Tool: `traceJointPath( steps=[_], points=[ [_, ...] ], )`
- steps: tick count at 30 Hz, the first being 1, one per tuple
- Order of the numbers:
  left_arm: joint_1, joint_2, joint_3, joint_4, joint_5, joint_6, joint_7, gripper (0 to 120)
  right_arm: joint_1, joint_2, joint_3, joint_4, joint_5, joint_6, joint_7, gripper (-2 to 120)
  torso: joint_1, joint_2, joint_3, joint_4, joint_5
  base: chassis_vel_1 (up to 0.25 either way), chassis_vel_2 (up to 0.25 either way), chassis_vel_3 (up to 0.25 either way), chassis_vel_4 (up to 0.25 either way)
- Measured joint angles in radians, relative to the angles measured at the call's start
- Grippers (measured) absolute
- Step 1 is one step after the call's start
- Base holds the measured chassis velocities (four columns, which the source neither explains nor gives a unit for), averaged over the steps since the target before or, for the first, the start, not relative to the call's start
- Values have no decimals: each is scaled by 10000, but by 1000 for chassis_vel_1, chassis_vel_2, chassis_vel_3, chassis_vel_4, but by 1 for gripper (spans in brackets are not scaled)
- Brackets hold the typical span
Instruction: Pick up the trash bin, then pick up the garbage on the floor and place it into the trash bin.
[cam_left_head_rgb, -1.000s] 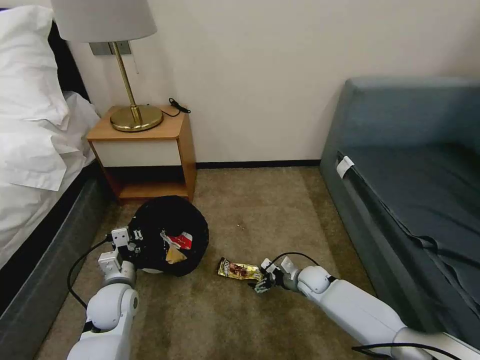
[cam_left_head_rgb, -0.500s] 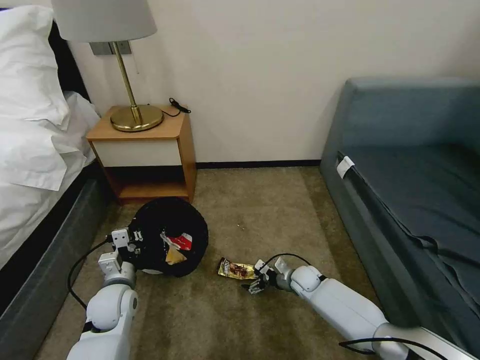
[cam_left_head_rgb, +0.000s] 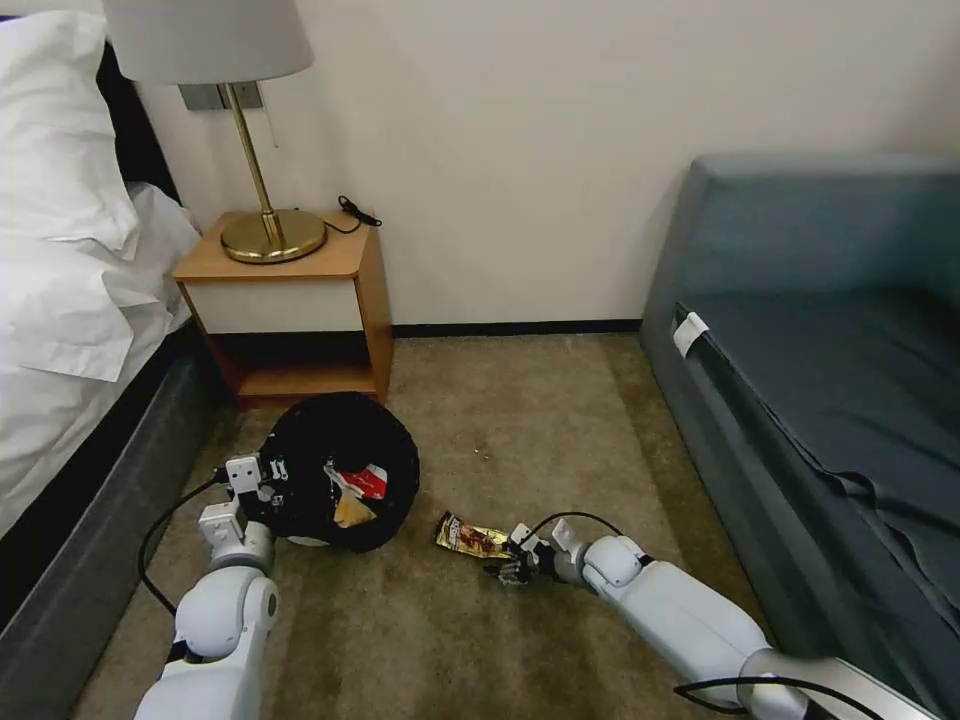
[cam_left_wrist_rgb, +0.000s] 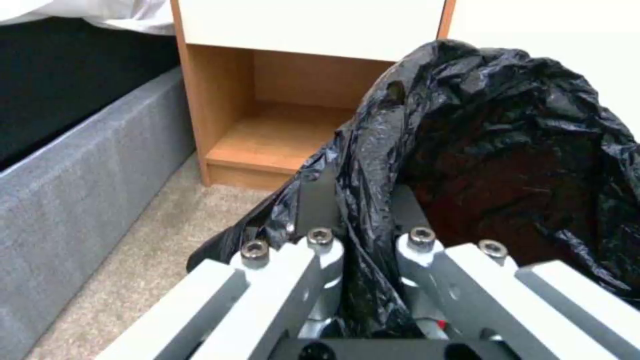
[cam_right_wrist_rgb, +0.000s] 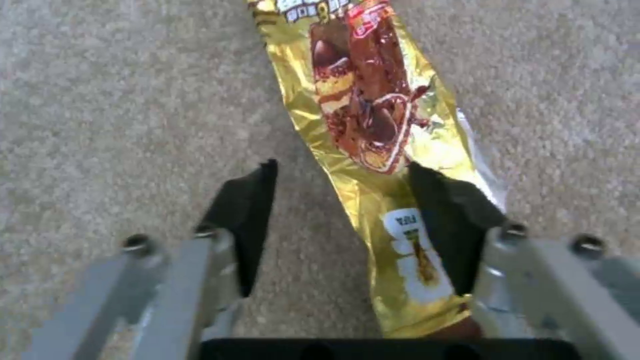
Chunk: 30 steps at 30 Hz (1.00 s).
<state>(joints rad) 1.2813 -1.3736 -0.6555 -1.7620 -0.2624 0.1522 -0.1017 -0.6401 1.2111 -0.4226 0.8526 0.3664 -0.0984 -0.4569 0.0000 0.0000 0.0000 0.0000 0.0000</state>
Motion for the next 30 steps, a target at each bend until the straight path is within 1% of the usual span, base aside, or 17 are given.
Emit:
traceJointPath(
  steps=[1, 2, 3, 5, 6, 9, 10, 11, 12, 14, 23, 25, 29, 30],
  points=[
    [0, 0, 0, 0, 0, 0, 0, 4, 0, 0, 0, 0, 0, 0, 0, 50, 0, 0, 0, 0, 0, 0, 0, 0, 0],
    [20, 13, -10, -24, -10, 0, 0, 4, -21, -11, 30, 4, -9, 2, 2, 45, 0, 0, 0, 0, 0, 0, 0, 0, 0],
    [20, 13, -10, -24, -10, 0, 0, 4, -21, -11, 30, 4, -9, 2, 2, 45, 0, 0, 0, 0, 0, 0, 0, 0, 0],
    [76, 28, -36, -81, -26, 1, -1, 4, -81, -48, 96, 43, -40, 4, 6, 34, 0, 0, 0, 0, 0, 0, 0, 0, 0],
    [76, 28, -36, -81, -26, 1, -1, 4, -81, -48, 96, 43, -40, 4, 6, 34, 0, 0, 0, 0, 0, 0, 0, 0, 0],
    [136, 48, -60, -152, -46, 1, -2, 4, -165, -152, 170, 160, -52, 5, 19, 20, 0, 0, 0, -1, 0, 0, 0, 0, 0],
    [136, 48, -60, -152, -46, 1, -2, 4, -165, -152, 170, 160, -52, 5, 19, 20, 0, 0, 0, -1, 0, 0, 0, 0, 0],
    [154, 55, -64, -178, -55, 1, -1, 4, -193, -199, 194, 220, -53, 5, 25, 14, 0, 0, 0, -1, 0, 0, 0, 0, 0],
    [154, 55, -64, -178, -55, 1, -1, 4, -193, -199, 194, 220, -53, 5, 25, 14, 0, 0, 0, -1, 0, 0, 0, 0, 0],
    [191, 59, -65, -220, -62, 1, -1, 4, -243, -285, 256, 331, -53, 5, 39, 1, 0, 0, 0, 0, 0, 0, 0, 0, 0],
    [229, 79, -51, -337, -62, 3, -5, 4, -416, -576, 423, 723, -4, -33, 83, 0, 0, 0, 0, 0, 1, 0, 0, 0, 0],
    [238, 93, -67, -341, -62, 3, -13, 4, -480, -782, 505, 889, 7, -39, 87, 0, 0, 0, 0, -1, 1, 0, 0, 0, 0],
    [246, 95, -70, -342, -62, 3, -17, 4, -511, -916, 591, 1027, 28, -43, 89, 0, 0, 0, 0, 0, 1, 0, 0, 0, 0],
    [248, 86, -63, -342, -56, 3, -19, 4, -523, -1070, 741, 1216, 92, -49, 98, 0, 0, -1, 0, 0, 1, 0, 0, 0, 0]
  ],
)
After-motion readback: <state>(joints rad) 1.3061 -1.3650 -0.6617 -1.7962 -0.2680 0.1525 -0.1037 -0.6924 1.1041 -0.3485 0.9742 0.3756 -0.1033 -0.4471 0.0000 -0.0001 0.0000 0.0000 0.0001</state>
